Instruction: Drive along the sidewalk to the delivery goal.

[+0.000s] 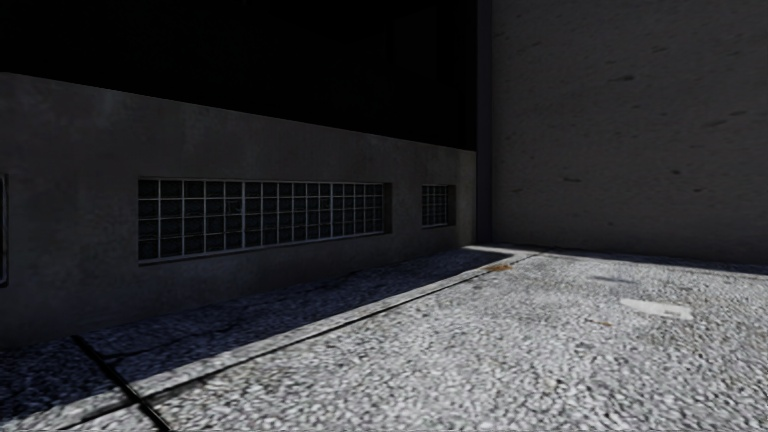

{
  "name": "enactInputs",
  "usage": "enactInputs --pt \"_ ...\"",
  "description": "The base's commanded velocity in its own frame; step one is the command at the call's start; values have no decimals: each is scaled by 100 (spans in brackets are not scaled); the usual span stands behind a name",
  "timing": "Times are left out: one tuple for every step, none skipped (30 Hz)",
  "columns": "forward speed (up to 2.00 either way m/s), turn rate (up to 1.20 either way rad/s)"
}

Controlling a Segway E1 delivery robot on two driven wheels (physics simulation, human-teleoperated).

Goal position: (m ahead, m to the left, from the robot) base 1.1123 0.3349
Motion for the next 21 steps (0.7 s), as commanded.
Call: enactInputs --pt "82 59" --pt "82 59" --pt "82 59" --pt "82 59" --pt "82 59" --pt "82 59" --pt "82 59" --pt "82 59" --pt "82 59" --pt "82 59" --pt "82 59" --pt "81 59" --pt "78 59" --pt "77 59" --pt "76 59" --pt "76 59" --pt "76 59" --pt "76 59" --pt "76 59" --pt "76 59" --pt "76 59"
